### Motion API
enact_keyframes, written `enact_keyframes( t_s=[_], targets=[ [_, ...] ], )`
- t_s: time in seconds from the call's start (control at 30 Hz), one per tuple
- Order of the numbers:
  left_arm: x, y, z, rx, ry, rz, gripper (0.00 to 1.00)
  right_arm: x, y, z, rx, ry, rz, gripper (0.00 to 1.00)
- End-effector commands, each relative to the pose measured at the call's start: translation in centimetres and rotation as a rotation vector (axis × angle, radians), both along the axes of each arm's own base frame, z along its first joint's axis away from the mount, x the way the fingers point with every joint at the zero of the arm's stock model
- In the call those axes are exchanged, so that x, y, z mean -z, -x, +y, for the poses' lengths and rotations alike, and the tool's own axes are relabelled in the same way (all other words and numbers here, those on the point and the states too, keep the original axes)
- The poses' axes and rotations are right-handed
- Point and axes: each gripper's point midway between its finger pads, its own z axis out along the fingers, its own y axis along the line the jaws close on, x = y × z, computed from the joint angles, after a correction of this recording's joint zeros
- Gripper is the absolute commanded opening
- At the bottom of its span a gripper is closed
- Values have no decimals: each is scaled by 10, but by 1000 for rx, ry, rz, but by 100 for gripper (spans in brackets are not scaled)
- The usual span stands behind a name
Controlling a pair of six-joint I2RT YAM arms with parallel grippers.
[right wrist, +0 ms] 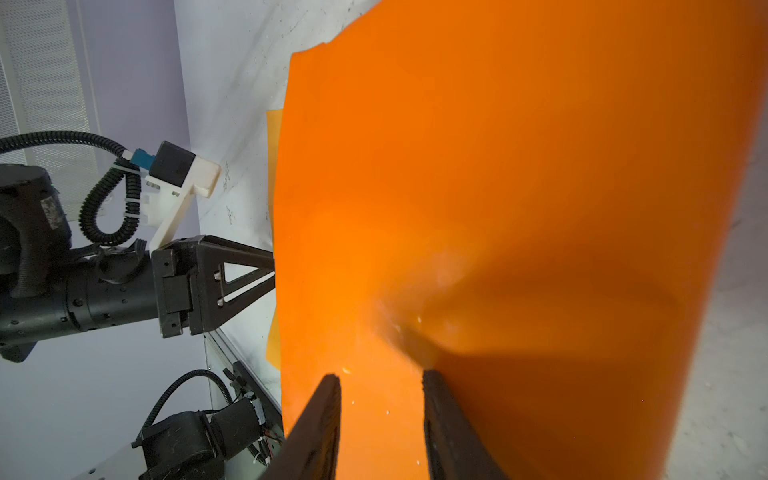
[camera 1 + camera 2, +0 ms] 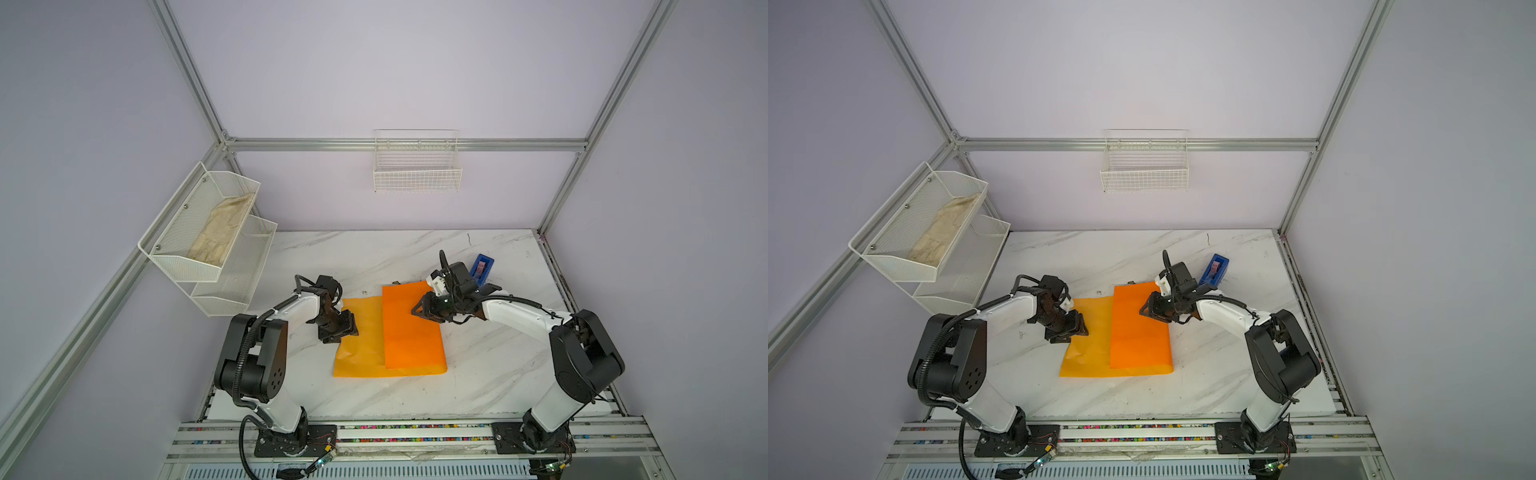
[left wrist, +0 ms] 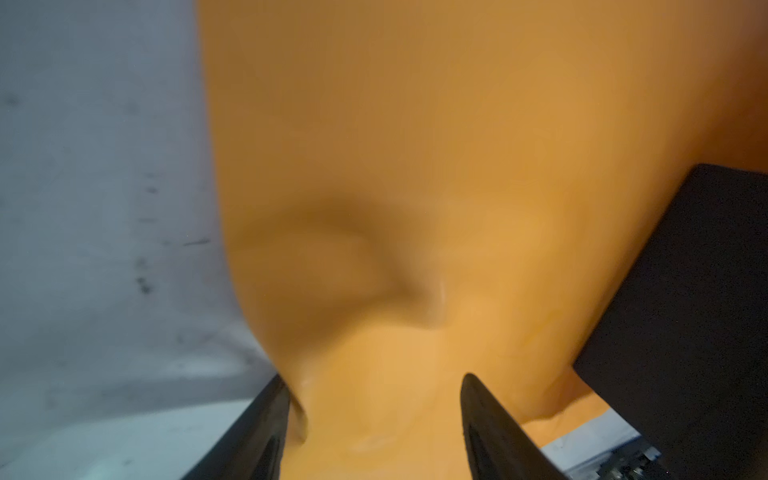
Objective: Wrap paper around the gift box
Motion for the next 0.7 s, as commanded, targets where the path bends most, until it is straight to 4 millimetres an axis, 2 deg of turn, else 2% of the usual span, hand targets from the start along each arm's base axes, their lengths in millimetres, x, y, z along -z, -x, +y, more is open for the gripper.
enact_keyframes(
  t_s=[0.0,0.13,0.37,0.53,0.67],
  targets=[
    [4,5,-28,28,174,7,65,35,17,-16,13,111,105,37],
    [-19,-5,-33,3,264,-80,65,35,17,-17,11,115,103,37],
    [-52,-17,-22,-67,351,-196,64,35,17,-16,11,114,105,37],
    [-58,-23,-9,-105,354,-236,59,36,16,-16,10,114,107,37],
    [-54,-21,-10,-105,384,-202,45,36,17,-16,8,115,106,37]
  ],
)
